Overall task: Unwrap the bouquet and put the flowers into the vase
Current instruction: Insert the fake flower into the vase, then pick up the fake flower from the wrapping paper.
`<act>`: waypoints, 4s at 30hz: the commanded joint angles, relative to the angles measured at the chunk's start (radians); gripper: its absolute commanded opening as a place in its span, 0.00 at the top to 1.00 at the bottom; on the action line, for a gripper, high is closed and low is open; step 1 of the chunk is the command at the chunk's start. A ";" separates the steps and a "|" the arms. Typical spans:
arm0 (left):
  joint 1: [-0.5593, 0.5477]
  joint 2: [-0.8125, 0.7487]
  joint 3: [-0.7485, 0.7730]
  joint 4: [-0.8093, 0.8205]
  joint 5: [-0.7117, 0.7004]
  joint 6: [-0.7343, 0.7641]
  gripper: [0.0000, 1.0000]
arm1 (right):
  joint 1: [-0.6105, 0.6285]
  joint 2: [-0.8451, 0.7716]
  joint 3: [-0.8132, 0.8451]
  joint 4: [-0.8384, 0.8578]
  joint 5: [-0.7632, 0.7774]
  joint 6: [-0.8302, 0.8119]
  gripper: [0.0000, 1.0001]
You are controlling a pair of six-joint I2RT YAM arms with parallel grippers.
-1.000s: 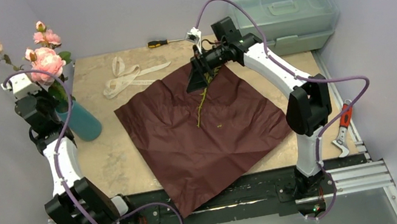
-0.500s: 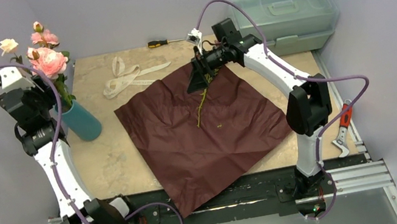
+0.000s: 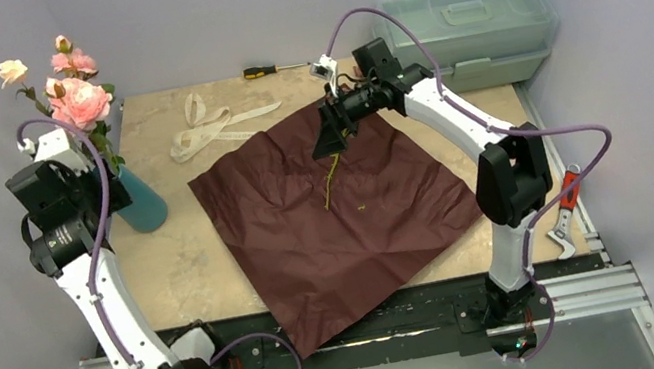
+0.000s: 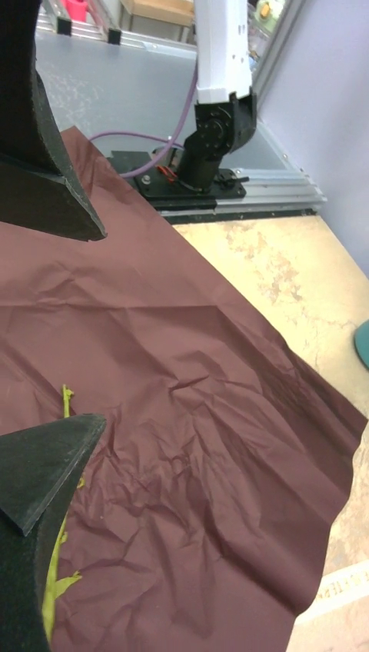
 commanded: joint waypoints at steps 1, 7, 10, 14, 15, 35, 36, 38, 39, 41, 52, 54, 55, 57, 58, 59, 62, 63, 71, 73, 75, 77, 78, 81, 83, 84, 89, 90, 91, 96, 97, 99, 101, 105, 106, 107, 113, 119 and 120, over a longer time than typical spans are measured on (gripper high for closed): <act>0.006 -0.061 0.018 -0.187 0.196 0.183 0.23 | -0.013 -0.076 -0.034 0.048 0.135 0.084 0.14; 0.004 -0.020 -0.074 -0.360 0.541 0.480 0.23 | -0.056 -0.176 -0.191 0.210 0.355 0.321 0.14; 0.002 0.069 -0.044 -0.472 0.633 0.644 0.23 | -0.071 -0.209 -0.261 0.220 0.486 0.370 0.14; -0.075 0.123 -0.062 -0.499 0.630 0.732 0.24 | -0.072 -0.218 -0.308 0.232 0.720 0.470 0.18; -0.135 0.127 -0.075 -0.482 0.598 0.723 0.24 | -0.073 -0.212 -0.308 0.234 0.782 0.497 0.20; -0.475 0.242 -0.081 -0.260 0.363 0.612 0.24 | -0.038 0.249 0.153 0.209 1.152 0.610 0.34; -0.479 0.247 -0.074 -0.259 0.362 0.609 0.24 | -0.039 0.273 0.172 0.202 1.152 0.614 0.34; -0.484 0.258 -0.058 -0.260 0.362 0.603 0.24 | -0.036 0.319 0.199 0.203 1.149 0.620 0.34; -0.487 0.263 -0.050 -0.261 0.362 0.603 0.24 | -0.033 0.335 0.210 0.207 1.153 0.621 0.34; -0.491 0.275 -0.037 -0.262 0.356 0.600 0.24 | -0.029 0.370 0.232 0.214 1.163 0.625 0.35; -0.507 0.324 0.074 -0.258 0.354 0.547 0.23 | -0.012 0.468 0.230 0.228 1.187 0.663 0.41; -0.506 0.336 0.089 -0.256 0.351 0.544 0.23 | -0.011 0.470 0.227 0.225 1.192 0.666 0.47; -0.506 0.342 0.097 -0.254 0.349 0.542 0.23 | -0.011 0.469 0.225 0.224 1.192 0.669 0.51; -0.507 0.354 0.111 -0.246 0.348 0.531 0.22 | -0.012 0.453 0.221 0.219 1.189 0.677 0.62; -0.506 0.359 0.120 -0.239 0.349 0.523 0.22 | -0.011 0.440 0.217 0.216 1.183 0.682 0.66; -0.507 0.365 0.127 -0.232 0.353 0.514 0.22 | -0.011 0.426 0.214 0.213 1.175 0.688 0.70; -0.506 0.382 0.150 -0.195 0.366 0.469 0.22 | -0.011 0.373 0.205 0.209 1.146 0.703 0.81; -0.506 0.390 0.162 -0.187 0.377 0.457 0.22 | -0.011 0.355 0.203 0.207 1.137 0.708 0.83; -0.524 0.466 0.300 -0.180 0.525 0.374 0.21 | -0.011 0.196 0.151 0.268 1.056 0.719 1.00; -0.537 0.478 0.324 -0.175 0.592 0.344 0.21 | -0.012 0.139 0.116 0.312 1.022 0.715 1.00; -0.549 0.487 0.349 -0.158 0.661 0.302 0.19 | -0.013 0.077 0.069 0.371 0.979 0.702 1.00; -0.563 0.495 0.373 -0.118 0.734 0.238 0.19 | -0.015 0.008 0.006 0.457 0.903 0.680 1.00; -0.572 0.497 0.382 -0.090 0.769 0.203 0.18 | -0.017 -0.032 -0.030 0.510 0.855 0.669 1.00; -0.593 0.499 0.387 0.040 0.863 0.067 0.17 | -0.028 -0.151 -0.172 0.724 0.671 0.641 1.00; -0.601 0.492 0.360 0.170 0.922 -0.069 0.16 | -0.033 -0.228 -0.270 0.885 0.554 0.639 1.00; -0.603 0.486 0.336 0.286 0.958 -0.141 0.16 | -0.034 -0.271 -0.310 0.972 0.518 0.644 1.00; -0.609 0.436 0.137 0.988 1.036 -0.705 0.18 | -0.036 -0.357 -0.375 1.107 0.365 0.724 1.00; -0.615 0.437 0.105 1.119 1.036 -0.809 0.19 | -0.036 -0.366 -0.384 1.137 0.337 0.751 1.00; -0.626 0.443 0.086 1.231 1.038 -0.885 0.21 | -0.037 -0.374 -0.394 1.174 0.301 0.777 1.00; -0.696 0.480 0.126 1.332 1.053 -0.936 0.34 | -0.037 -0.388 -0.431 1.293 0.167 0.876 1.00; -0.709 0.485 0.134 1.342 1.059 -0.940 0.36 | -0.037 -0.388 -0.433 1.293 0.151 0.877 1.00; -0.734 0.497 0.153 1.361 1.076 -0.945 0.38 | -0.037 -0.391 -0.436 1.298 0.126 0.881 1.00; -0.753 0.502 0.162 1.380 1.087 -0.951 0.39 | -0.037 -0.391 -0.439 1.310 0.100 0.888 1.00; -0.782 0.515 0.179 1.377 1.070 -0.949 0.42 | -0.037 -0.381 -0.444 1.361 0.050 0.921 1.00; -0.788 0.520 0.184 1.369 1.064 -0.943 0.44 | -0.037 -0.377 -0.445 1.376 0.039 0.933 1.00; -0.792 0.525 0.191 1.360 1.056 -0.939 0.46 | -0.037 -0.374 -0.445 1.390 0.028 0.945 1.00; -0.801 0.548 0.234 1.340 1.020 -0.930 0.65 | -0.037 -0.353 -0.440 1.455 -0.029 1.007 1.00; -0.806 0.567 0.297 1.343 1.033 -0.943 0.76 | -0.037 -0.325 -0.439 1.483 -0.062 1.058 1.00; -0.807 0.566 0.299 1.343 1.035 -0.944 0.83 | -0.037 -0.321 -0.438 1.486 -0.063 1.064 1.00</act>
